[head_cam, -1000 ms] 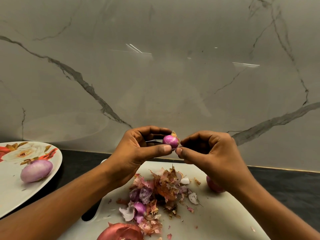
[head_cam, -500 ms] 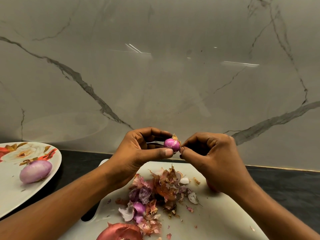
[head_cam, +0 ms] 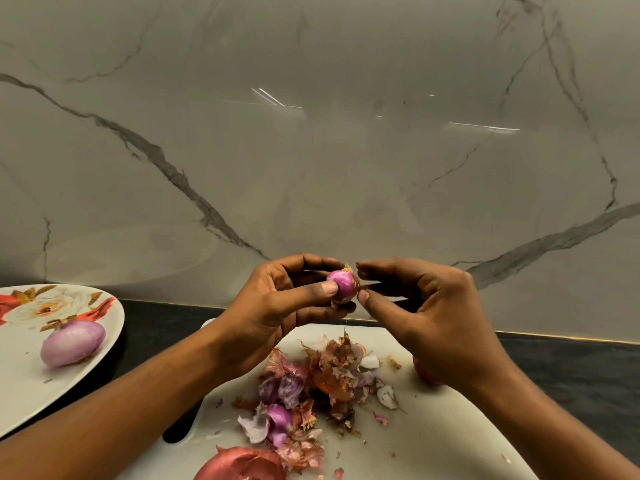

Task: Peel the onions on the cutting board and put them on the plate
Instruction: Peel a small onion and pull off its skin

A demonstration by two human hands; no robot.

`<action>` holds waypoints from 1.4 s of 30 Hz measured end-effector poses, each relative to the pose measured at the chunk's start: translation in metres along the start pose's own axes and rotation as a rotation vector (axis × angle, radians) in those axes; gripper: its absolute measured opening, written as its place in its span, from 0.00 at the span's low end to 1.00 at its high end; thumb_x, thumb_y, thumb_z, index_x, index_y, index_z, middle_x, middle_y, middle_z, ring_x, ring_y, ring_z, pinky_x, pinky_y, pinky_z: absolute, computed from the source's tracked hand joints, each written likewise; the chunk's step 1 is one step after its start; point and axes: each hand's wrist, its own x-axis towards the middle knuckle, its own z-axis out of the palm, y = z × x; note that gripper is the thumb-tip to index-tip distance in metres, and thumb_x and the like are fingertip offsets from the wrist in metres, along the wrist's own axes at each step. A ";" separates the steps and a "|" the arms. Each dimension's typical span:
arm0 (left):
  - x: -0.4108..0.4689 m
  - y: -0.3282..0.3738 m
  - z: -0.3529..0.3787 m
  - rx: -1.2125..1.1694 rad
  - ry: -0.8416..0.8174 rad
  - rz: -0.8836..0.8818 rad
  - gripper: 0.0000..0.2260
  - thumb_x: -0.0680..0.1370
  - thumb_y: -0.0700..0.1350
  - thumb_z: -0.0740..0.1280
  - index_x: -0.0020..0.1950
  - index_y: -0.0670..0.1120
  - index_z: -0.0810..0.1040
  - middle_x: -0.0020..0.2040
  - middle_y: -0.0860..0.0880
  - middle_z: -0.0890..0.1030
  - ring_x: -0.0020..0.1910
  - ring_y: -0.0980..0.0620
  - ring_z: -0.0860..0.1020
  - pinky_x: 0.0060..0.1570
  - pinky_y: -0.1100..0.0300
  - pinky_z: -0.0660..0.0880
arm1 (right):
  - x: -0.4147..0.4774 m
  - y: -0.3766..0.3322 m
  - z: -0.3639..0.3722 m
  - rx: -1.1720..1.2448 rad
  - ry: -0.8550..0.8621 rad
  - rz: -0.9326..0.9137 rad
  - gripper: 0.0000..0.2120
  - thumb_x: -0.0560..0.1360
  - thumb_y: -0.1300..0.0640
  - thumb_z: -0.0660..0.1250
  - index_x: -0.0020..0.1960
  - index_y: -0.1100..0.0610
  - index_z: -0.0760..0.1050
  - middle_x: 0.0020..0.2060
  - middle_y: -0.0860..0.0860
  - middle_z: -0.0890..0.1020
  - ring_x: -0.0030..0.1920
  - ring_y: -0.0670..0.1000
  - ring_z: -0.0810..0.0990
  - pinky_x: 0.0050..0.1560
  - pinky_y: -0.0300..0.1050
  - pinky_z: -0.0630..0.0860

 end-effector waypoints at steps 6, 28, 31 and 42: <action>0.001 0.002 0.000 -0.013 0.024 -0.009 0.17 0.77 0.36 0.71 0.66 0.37 0.79 0.61 0.37 0.85 0.56 0.37 0.86 0.54 0.53 0.85 | 0.001 0.000 0.002 -0.026 -0.051 -0.102 0.17 0.75 0.60 0.77 0.63 0.51 0.84 0.58 0.42 0.86 0.59 0.39 0.84 0.53 0.37 0.84; -0.002 0.006 0.000 0.025 0.041 -0.015 0.16 0.76 0.37 0.71 0.63 0.36 0.81 0.59 0.37 0.85 0.55 0.37 0.86 0.53 0.51 0.86 | 0.001 0.001 0.002 0.018 -0.094 0.045 0.09 0.74 0.60 0.77 0.52 0.49 0.86 0.58 0.42 0.85 0.58 0.39 0.84 0.50 0.44 0.86; -0.002 0.008 0.002 0.041 0.078 -0.009 0.15 0.74 0.40 0.73 0.60 0.37 0.82 0.56 0.36 0.86 0.51 0.39 0.87 0.51 0.53 0.86 | 0.003 0.000 0.001 0.064 -0.068 0.127 0.07 0.73 0.55 0.78 0.51 0.50 0.85 0.50 0.44 0.88 0.51 0.44 0.87 0.46 0.48 0.87; -0.004 0.007 0.006 0.121 0.124 0.024 0.10 0.68 0.39 0.77 0.49 0.42 0.87 0.52 0.39 0.88 0.52 0.40 0.87 0.48 0.53 0.86 | 0.004 -0.002 0.003 0.387 -0.176 0.331 0.17 0.68 0.57 0.78 0.57 0.54 0.84 0.46 0.53 0.90 0.48 0.54 0.89 0.49 0.48 0.86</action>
